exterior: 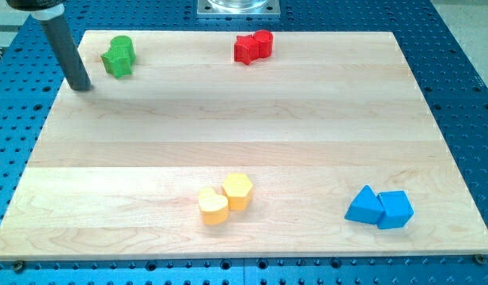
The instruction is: Place green star top left to the heart
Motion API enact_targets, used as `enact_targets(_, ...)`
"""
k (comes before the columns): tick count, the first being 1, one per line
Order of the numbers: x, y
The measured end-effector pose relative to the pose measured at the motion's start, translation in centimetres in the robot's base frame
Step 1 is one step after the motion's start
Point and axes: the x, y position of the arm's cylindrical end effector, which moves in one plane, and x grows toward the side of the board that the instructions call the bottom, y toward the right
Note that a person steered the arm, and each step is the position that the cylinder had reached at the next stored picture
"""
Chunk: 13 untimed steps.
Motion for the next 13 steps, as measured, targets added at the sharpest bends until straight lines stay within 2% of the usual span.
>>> enact_targets(1,-1.2,-0.1)
enact_targets(2,-5.9,-0.4)
enact_targets(3,-7.9,-0.4)
enact_targets(5,-9.5,1.2)
enact_targets(8,-6.9,3.2)
enact_targets(9,-3.0,3.2)
enact_targets(10,-2.2,3.2)
enact_targets(11,-2.4,2.6)
enact_targets(12,-7.4,2.0)
enact_targets(13,-9.2,3.8)
